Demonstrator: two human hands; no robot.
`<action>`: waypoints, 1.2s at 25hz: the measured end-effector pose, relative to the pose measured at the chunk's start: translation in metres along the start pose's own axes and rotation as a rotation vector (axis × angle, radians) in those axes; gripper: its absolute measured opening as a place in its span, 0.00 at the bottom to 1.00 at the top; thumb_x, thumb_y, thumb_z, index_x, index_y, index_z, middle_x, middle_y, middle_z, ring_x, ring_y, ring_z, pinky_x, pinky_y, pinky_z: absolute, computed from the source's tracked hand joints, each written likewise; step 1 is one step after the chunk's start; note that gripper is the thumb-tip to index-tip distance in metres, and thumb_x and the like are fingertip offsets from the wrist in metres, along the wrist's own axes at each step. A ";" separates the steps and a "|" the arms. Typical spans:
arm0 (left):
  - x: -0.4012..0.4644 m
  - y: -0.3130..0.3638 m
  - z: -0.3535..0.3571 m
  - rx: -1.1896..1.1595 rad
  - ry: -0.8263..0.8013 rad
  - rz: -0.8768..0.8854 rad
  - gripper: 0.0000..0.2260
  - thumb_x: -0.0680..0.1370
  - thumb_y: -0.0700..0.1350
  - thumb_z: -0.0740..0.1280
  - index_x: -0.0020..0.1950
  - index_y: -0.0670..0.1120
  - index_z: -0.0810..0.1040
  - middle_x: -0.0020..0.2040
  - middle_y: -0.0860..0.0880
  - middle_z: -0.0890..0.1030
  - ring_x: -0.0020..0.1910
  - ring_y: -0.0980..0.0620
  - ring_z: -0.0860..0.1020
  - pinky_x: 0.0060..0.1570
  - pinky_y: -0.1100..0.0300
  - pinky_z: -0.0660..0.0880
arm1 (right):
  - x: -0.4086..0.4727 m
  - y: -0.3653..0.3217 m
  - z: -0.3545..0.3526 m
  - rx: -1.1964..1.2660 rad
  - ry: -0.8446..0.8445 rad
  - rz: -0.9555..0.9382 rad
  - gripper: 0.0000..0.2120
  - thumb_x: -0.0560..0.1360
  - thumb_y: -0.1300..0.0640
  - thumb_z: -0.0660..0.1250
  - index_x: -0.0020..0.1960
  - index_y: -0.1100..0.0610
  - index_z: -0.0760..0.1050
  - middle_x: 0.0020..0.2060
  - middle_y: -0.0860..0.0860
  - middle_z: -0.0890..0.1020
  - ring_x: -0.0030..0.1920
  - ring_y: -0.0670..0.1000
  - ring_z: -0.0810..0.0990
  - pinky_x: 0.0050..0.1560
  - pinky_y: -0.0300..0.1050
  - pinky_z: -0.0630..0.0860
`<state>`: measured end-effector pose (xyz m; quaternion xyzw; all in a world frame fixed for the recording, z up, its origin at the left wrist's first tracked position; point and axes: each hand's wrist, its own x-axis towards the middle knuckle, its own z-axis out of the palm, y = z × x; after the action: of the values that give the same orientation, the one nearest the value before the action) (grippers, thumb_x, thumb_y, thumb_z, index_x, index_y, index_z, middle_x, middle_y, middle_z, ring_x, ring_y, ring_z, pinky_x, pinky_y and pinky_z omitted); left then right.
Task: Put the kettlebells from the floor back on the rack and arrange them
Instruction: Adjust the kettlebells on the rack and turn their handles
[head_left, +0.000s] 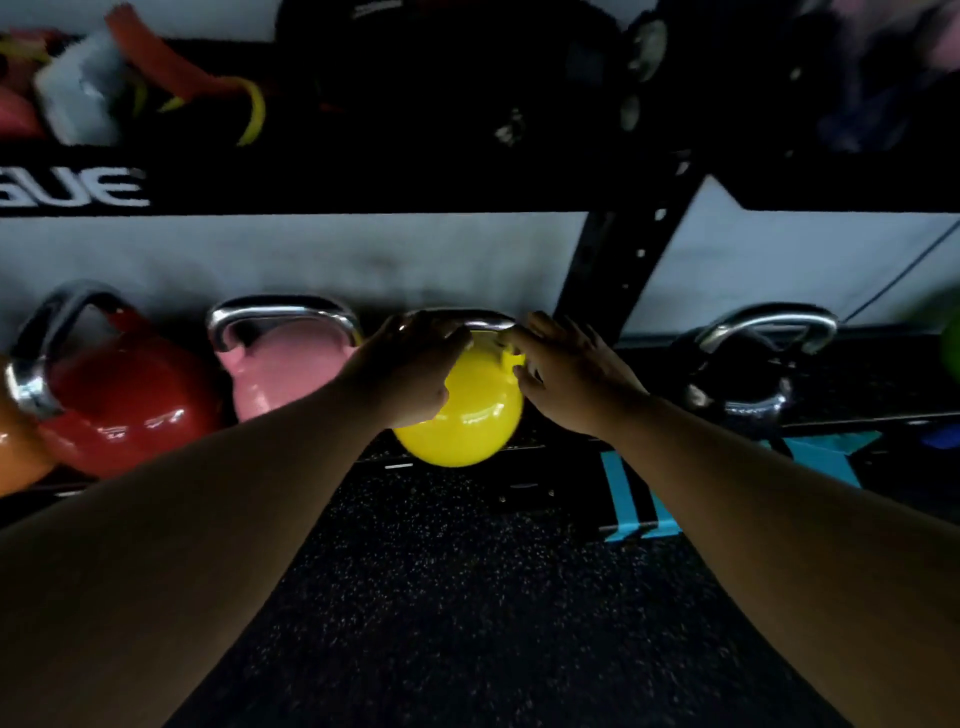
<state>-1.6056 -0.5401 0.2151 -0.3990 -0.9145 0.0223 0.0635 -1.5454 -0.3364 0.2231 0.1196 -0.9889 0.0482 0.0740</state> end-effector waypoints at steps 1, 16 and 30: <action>0.014 0.020 -0.006 -0.005 0.009 0.025 0.26 0.66 0.44 0.68 0.64 0.49 0.73 0.65 0.47 0.77 0.63 0.41 0.75 0.60 0.47 0.72 | -0.015 0.020 -0.008 -0.006 -0.009 0.025 0.17 0.73 0.54 0.64 0.61 0.53 0.74 0.54 0.55 0.78 0.55 0.62 0.76 0.56 0.55 0.73; 0.195 0.231 -0.013 -0.006 -0.065 0.150 0.24 0.76 0.45 0.61 0.72 0.46 0.63 0.67 0.45 0.69 0.64 0.43 0.70 0.58 0.48 0.69 | -0.145 0.274 -0.057 -0.138 -0.110 0.368 0.18 0.77 0.50 0.61 0.66 0.50 0.71 0.66 0.55 0.73 0.65 0.60 0.70 0.63 0.57 0.68; 0.296 0.288 0.067 -0.677 0.090 -0.224 0.19 0.82 0.56 0.49 0.74 0.58 0.58 0.58 0.46 0.71 0.57 0.48 0.71 0.49 0.55 0.71 | -0.086 0.374 0.000 0.289 -0.124 0.429 0.26 0.77 0.35 0.48 0.70 0.45 0.61 0.63 0.57 0.66 0.62 0.62 0.67 0.56 0.57 0.73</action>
<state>-1.6046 -0.1267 0.1511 -0.2951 -0.9044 -0.3068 -0.0300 -1.5536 0.0445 0.1803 -0.0805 -0.9771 0.1962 -0.0163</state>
